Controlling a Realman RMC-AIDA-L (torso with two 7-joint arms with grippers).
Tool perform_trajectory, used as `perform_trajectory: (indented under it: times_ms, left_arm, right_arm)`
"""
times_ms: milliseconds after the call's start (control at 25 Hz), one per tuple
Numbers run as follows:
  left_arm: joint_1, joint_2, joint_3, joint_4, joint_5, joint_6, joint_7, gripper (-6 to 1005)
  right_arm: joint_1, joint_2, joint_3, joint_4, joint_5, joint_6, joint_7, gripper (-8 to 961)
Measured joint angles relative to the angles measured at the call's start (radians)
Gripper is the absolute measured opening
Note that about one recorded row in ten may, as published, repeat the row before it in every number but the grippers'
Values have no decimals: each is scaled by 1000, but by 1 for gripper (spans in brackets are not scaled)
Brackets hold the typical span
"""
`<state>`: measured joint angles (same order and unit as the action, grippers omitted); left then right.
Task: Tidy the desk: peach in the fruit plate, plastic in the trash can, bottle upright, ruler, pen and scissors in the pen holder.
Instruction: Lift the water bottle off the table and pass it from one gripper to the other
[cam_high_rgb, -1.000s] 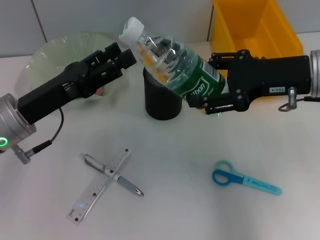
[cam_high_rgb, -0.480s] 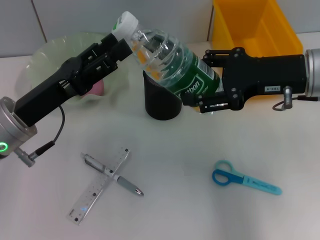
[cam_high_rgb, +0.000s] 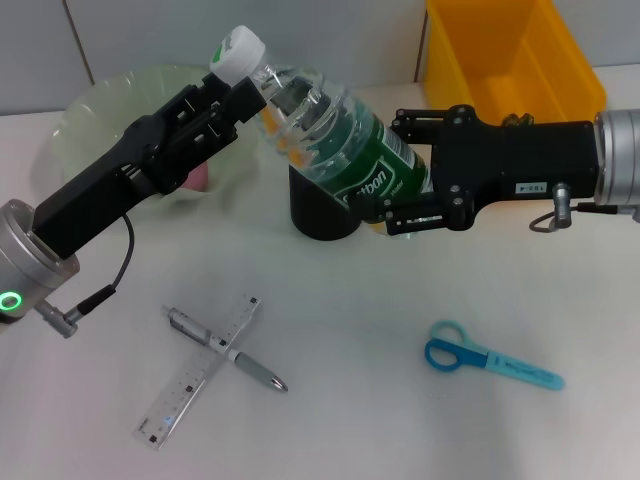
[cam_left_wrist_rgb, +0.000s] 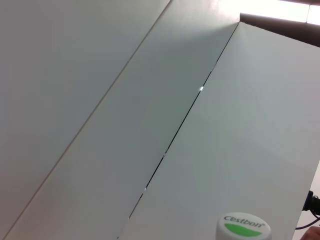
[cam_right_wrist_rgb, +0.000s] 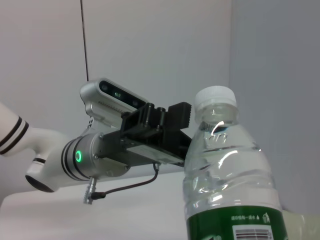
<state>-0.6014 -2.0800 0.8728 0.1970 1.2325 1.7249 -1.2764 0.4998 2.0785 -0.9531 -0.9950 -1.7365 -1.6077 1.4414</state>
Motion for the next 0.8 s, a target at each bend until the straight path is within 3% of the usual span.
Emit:
perform_trajectory:
  times_ms: [800]
  left_arm:
    - [15, 0, 0, -27, 1, 30, 43, 808]
  right_arm:
    - [1, 2, -9, 166, 54, 3, -87, 769]
